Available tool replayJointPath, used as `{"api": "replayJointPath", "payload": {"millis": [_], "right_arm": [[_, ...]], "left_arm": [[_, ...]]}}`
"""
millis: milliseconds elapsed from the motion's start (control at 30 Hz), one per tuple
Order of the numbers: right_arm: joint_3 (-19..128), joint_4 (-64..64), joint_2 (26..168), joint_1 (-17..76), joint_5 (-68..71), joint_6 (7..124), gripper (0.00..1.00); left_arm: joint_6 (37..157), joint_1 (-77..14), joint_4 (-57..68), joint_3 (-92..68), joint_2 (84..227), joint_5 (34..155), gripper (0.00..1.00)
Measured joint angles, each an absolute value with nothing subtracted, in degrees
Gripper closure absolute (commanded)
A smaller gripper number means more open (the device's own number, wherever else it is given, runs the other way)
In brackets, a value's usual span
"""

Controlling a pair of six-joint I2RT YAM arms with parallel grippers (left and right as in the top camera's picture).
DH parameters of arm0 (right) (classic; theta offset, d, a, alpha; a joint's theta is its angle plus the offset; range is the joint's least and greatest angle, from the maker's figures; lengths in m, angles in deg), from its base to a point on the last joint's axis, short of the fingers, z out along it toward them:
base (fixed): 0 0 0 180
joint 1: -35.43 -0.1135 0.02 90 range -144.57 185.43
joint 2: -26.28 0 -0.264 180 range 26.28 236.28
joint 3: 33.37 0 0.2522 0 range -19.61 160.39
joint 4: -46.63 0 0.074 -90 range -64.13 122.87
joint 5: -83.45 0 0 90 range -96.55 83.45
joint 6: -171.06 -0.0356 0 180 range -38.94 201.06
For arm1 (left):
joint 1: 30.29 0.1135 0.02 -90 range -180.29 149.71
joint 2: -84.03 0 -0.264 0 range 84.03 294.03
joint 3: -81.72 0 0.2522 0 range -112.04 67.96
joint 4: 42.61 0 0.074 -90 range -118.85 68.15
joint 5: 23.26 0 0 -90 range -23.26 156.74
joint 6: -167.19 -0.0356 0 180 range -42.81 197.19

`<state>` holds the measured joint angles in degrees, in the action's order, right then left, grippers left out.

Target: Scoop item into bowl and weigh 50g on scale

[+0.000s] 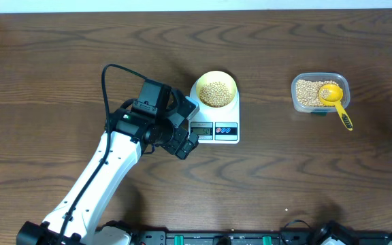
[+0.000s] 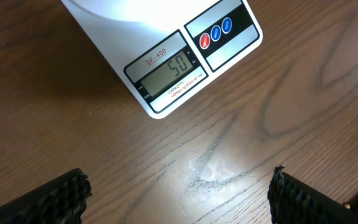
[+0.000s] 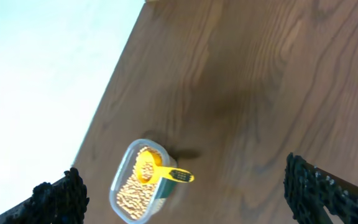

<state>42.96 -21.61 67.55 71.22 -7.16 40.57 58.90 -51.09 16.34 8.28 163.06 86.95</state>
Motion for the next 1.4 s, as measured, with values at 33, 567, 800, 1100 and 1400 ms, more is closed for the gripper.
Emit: {"api": "replayJointPath", "payload": {"millis": [33,567,800,1100,1400], "right_arm": [[42.96,-21.46,67.55,71.22,-7.13,39.22,0.01],[42.98,-6.84,67.62,71.18,13.26,50.23,0.01],[42.98,-11.97,67.69,71.18,16.93,54.49,0.01],[42.98,-10.9,67.66,67.7,19.03,64.46,0.01],[42.98,-7.91,67.4,49.74,8.76,72.33,0.01]], "left_arm": [[58.9,-51.09,16.34,8.28,163.06,86.95,0.06],[58.88,-51.09,16.34,8.28,163.06,86.95,0.06],[58.9,-51.09,16.34,8.28,163.06,86.93,0.06],[58.88,-51.09,16.34,8.28,163.06,86.95,0.06],[58.88,-51.09,16.34,8.28,163.06,86.95,0.06]]}}
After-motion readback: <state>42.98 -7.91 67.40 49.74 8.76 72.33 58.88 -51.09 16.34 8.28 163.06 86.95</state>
